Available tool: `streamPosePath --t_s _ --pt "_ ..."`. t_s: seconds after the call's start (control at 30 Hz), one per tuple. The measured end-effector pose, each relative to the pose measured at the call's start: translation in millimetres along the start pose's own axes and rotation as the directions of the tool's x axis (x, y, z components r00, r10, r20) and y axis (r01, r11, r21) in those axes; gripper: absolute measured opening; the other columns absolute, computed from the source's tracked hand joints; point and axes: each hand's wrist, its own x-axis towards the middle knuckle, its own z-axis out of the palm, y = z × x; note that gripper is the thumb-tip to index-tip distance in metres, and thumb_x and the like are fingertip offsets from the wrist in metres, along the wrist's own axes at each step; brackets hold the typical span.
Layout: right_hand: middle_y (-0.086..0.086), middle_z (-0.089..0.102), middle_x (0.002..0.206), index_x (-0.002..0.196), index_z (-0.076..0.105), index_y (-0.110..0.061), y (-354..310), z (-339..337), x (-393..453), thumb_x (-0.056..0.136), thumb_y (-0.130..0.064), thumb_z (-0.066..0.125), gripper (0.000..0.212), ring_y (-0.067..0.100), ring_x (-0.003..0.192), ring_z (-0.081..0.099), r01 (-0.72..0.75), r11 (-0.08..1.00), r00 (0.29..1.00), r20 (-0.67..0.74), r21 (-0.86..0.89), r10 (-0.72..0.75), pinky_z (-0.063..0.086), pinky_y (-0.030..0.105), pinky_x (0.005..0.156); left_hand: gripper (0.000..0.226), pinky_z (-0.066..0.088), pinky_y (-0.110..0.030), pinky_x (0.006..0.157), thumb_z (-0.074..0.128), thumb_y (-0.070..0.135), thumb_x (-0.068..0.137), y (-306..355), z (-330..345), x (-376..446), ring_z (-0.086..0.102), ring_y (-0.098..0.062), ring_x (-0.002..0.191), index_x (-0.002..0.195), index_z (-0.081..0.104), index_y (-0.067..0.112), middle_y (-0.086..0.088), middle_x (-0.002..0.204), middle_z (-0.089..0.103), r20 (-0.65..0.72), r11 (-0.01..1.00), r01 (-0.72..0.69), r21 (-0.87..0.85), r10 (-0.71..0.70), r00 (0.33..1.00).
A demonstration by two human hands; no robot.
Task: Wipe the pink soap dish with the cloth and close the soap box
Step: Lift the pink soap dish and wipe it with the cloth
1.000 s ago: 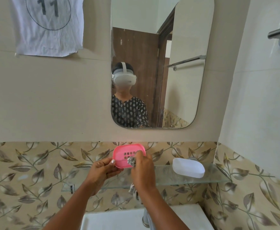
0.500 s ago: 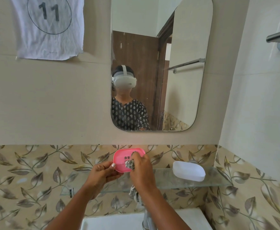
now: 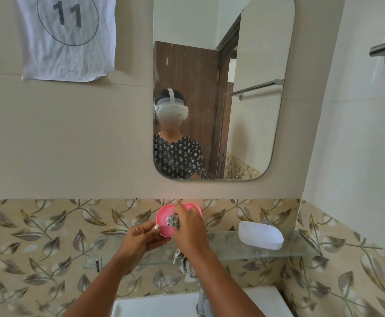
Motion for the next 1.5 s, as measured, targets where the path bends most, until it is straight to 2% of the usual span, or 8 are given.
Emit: streamPosePath --t_s 0.1,0.27,0.37,0.67,0.77,0.9,1.17,1.5 --pt "0.002 0.049 0.092 0.115 0.056 -0.005 0.4 0.8 1.2 0.087 0.000 0.057 0.028 0.015 0.085 0.040 -0.014 1.000 1.000 -0.025 -0.007 0.014 0.025 0.012 0.050 0.024 0.060 -0.029 0.074 0.048 0.004 0.095 0.5 0.8 -0.5 0.072 -0.029 0.087 0.109 0.066 -0.002 -0.026 0.102 0.071 -0.001 1.000 -0.006 -0.013 0.006 1.000" --pt "0.010 0.058 0.103 0.113 0.054 -0.009 13.7 -5.8 3.9 0.092 -0.002 0.049 0.022 0.018 0.090 0.046 -0.203 0.979 0.976 -0.082 -0.019 0.201 0.048 0.025 0.070 0.024 0.060 -0.031 0.073 0.048 0.002 0.094 -0.1 0.4 -0.2 0.072 -0.029 0.084 0.108 0.067 0.003 -0.025 0.099 0.071 -0.039 0.997 -0.010 -0.072 0.007 0.999" --pt "0.012 0.055 0.100 0.112 0.053 -0.011 19.7 -8.6 5.9 0.091 0.002 0.045 0.026 0.021 0.087 0.046 -0.283 0.959 0.955 -0.098 -0.012 0.281 0.044 0.028 0.067 0.024 0.060 -0.031 0.073 0.049 0.002 0.094 -1.3 -0.5 1.8 0.072 -0.028 0.082 0.110 0.067 0.005 -0.025 0.099 0.071 -0.034 0.997 -0.012 -0.077 0.010 0.999" --pt "0.008 0.055 0.105 0.118 0.055 -0.012 6.6 2.1 5.7 0.084 0.005 0.055 0.037 0.014 0.086 0.038 -0.086 0.996 0.996 -0.029 0.028 0.087 0.028 0.015 0.058 0.023 0.060 -0.032 0.075 0.049 0.003 0.094 -1.6 -0.1 0.9 0.072 -0.028 0.084 0.106 0.068 0.003 -0.024 0.097 0.072 -0.028 0.998 -0.020 -0.055 0.019 0.999" --pt "0.006 0.054 0.101 0.112 0.058 -0.012 -1.8 3.1 4.6 0.086 -0.001 0.059 0.028 0.018 0.087 0.045 -0.024 0.998 1.000 0.009 0.066 0.023 0.029 0.011 0.059 0.024 0.060 -0.032 0.076 0.048 0.002 0.094 -2.4 -1.4 1.9 0.072 -0.028 0.085 0.105 0.069 0.001 -0.023 0.097 0.072 -0.017 0.999 -0.019 -0.032 0.018 1.000" --pt "0.006 0.050 0.098 0.105 0.057 -0.018 -15.6 7.9 0.8 0.084 -0.002 0.062 0.027 0.021 0.084 0.047 0.028 0.992 0.993 0.106 0.123 -0.042 0.042 0.026 0.068 0.023 0.060 -0.032 0.076 0.049 -0.005 0.091 -4.1 -1.9 4.3 0.071 -0.026 0.083 0.101 0.069 -0.004 -0.021 0.093 0.073 -0.002 1.000 -0.025 -0.001 0.025 1.000" --pt "0.003 0.043 0.090 0.103 0.056 -0.021 -10.6 3.4 -2.9 0.080 0.004 0.057 0.034 0.020 0.074 0.043 0.082 0.992 0.980 0.171 0.092 -0.097 0.029 0.020 0.051 0.027 0.059 -0.031 0.077 0.049 -0.003 0.092 -7.6 -4.3 5.6 0.071 -0.025 0.088 0.111 0.068 0.002 -0.022 0.103 0.072 -0.018 0.999 -0.024 -0.026 0.023 1.000" --pt "0.006 0.049 0.089 0.102 0.058 -0.018 -10.0 7.1 -16.8 0.077 0.007 0.052 0.036 0.025 0.085 0.049 0.069 0.983 0.986 0.136 0.169 -0.092 0.045 0.038 0.063 0.027 0.060 -0.027 0.070 0.049 0.000 0.092 -3.6 -1.8 -0.2 0.072 -0.019 0.083 0.111 0.067 0.006 -0.016 0.099 0.074 -0.014 0.997 -0.032 -0.070 0.031 0.999"
